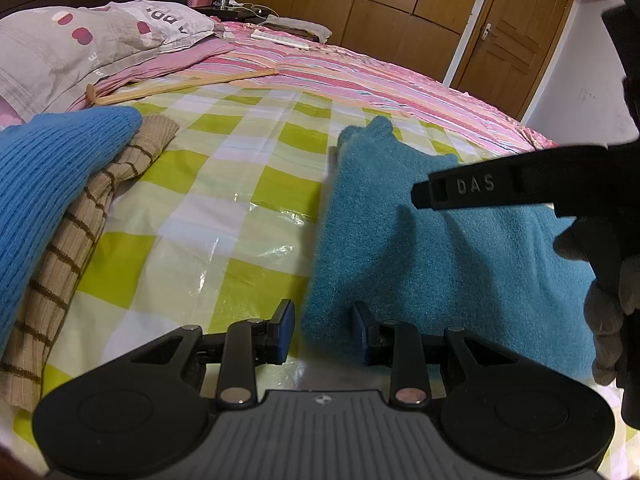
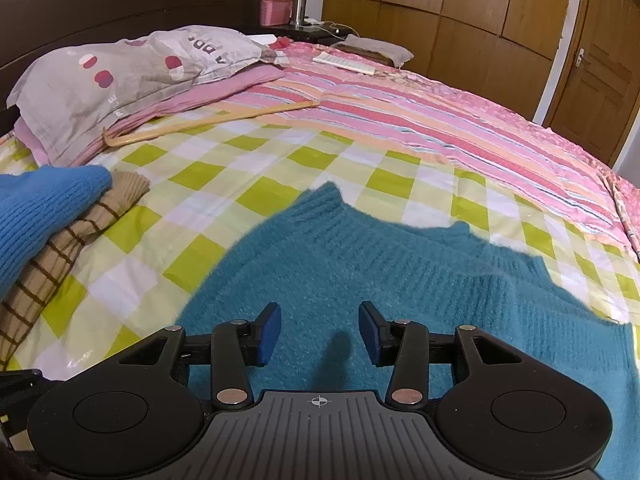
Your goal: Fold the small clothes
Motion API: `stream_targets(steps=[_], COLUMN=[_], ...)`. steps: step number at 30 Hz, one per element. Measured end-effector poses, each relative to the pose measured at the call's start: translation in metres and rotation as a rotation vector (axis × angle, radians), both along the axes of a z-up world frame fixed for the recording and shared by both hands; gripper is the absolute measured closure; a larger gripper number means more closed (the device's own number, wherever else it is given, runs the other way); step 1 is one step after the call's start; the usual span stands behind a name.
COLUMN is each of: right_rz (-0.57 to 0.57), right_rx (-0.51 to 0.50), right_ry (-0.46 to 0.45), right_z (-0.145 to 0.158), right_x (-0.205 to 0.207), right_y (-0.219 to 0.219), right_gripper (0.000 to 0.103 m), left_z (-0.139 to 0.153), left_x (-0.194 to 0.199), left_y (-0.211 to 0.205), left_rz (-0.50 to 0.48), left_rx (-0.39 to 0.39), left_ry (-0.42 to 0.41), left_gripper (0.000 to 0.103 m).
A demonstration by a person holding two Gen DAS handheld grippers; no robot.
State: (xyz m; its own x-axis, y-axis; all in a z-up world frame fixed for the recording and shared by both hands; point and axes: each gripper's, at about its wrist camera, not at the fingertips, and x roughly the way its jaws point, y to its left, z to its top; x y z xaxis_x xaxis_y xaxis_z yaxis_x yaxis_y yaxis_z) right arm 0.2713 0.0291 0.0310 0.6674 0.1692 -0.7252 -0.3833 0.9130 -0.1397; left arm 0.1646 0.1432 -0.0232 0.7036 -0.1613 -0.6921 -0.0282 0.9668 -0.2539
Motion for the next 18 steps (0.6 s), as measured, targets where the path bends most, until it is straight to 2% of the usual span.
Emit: stream_targets(steps=[7, 18], right_rz=[0.008, 0.026], right_rx=[0.011, 0.032], right_ry=[0.007, 0.071], right_z=[0.005, 0.0], right_x=[0.009, 0.025], right_y=[0.012, 0.032], right_gripper=[0.054, 0.046], left_z=[0.0, -0.001], left_x=[0.001, 0.002], left_y=[0.0, 0.001], left_rz=[-0.001, -0.008], left_rx=[-0.003, -0.007], left_ry=[0.001, 0.002], left_gripper=[0.066, 0.066])
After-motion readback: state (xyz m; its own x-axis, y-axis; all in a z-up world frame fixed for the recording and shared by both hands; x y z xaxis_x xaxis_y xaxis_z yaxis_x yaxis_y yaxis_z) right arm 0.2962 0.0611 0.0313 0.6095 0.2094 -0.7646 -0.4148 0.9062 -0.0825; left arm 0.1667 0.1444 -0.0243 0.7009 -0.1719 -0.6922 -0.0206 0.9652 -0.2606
